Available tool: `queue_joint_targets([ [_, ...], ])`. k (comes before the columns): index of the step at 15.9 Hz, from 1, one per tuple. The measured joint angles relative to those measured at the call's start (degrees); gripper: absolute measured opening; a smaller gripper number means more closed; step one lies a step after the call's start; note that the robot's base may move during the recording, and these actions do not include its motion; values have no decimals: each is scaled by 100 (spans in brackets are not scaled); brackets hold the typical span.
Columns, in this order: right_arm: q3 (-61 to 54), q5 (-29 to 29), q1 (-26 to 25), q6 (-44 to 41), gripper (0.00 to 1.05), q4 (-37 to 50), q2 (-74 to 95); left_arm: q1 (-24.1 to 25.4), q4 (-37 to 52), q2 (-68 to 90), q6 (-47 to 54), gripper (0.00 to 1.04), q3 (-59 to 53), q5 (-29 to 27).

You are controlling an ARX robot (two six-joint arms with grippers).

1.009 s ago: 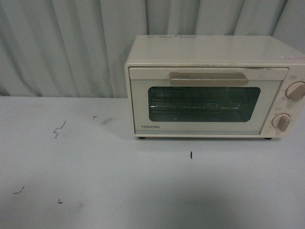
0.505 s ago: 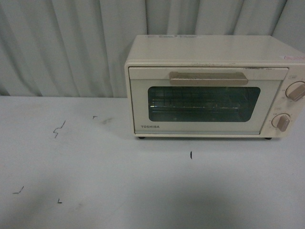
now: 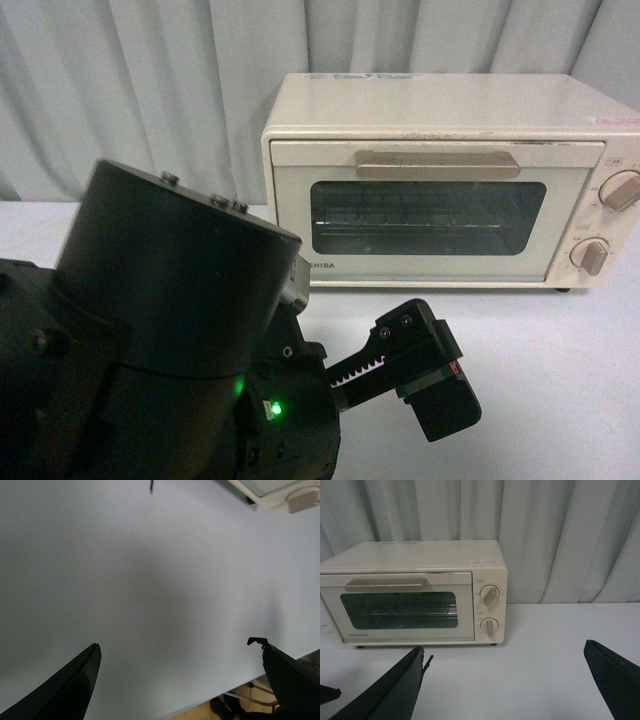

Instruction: Open oven

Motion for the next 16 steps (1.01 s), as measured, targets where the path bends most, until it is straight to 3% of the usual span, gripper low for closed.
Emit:
queue_joint_targets([
  [8,0,0,0,0,98,0,0,42,-450,876,-546,98,452,-750],
  [16,0,0,0,0,98,0,0,389,-529,807,-1082,98,321,-942],
])
